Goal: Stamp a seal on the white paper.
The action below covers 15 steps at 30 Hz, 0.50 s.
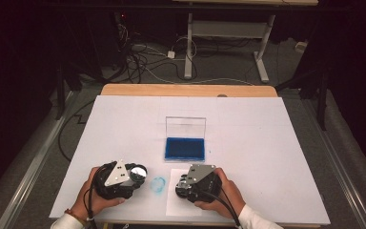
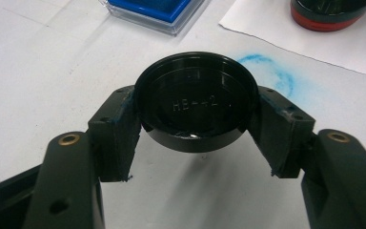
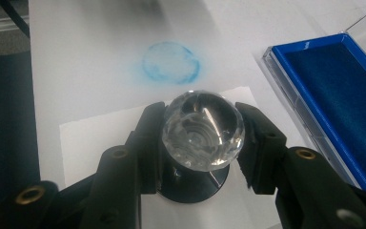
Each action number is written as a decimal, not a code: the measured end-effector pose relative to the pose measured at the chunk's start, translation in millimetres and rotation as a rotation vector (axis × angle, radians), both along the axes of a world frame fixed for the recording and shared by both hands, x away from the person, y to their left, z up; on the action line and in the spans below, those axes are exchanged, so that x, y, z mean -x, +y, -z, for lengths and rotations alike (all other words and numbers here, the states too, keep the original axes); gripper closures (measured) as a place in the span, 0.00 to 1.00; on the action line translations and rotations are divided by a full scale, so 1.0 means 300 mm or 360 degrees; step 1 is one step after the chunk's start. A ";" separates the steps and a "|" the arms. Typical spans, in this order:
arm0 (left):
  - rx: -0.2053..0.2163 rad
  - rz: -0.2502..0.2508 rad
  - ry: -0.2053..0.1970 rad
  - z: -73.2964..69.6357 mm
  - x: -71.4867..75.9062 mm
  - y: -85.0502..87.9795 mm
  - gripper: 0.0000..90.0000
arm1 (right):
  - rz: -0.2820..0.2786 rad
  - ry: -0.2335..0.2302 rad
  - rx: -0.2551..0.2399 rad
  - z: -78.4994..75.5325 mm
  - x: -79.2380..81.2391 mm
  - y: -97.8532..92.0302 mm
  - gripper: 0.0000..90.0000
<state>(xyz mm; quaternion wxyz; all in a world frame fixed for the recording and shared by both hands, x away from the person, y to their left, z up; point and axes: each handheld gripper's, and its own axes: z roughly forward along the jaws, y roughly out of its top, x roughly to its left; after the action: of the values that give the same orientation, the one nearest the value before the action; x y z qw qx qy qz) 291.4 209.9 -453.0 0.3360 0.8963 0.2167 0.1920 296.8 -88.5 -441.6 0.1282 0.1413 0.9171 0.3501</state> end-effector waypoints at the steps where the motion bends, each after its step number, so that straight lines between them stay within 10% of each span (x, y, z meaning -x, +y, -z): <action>1: -0.0001 0.0000 0.0000 0.000 0.000 0.000 0.40 | -0.0004 -0.0004 0.0002 0.000 -0.001 0.000 0.63; 15: 0.0004 0.0003 0.0005 0.002 -0.001 0.002 0.40 | 0.0008 -0.0019 -0.0027 0.007 0.006 -0.007 0.63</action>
<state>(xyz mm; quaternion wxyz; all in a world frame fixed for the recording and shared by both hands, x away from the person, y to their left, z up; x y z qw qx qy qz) 291.6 210.4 -453.5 0.3368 0.8964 0.2168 0.1900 295.0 -90.6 -443.7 0.1334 0.1426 0.9129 0.3584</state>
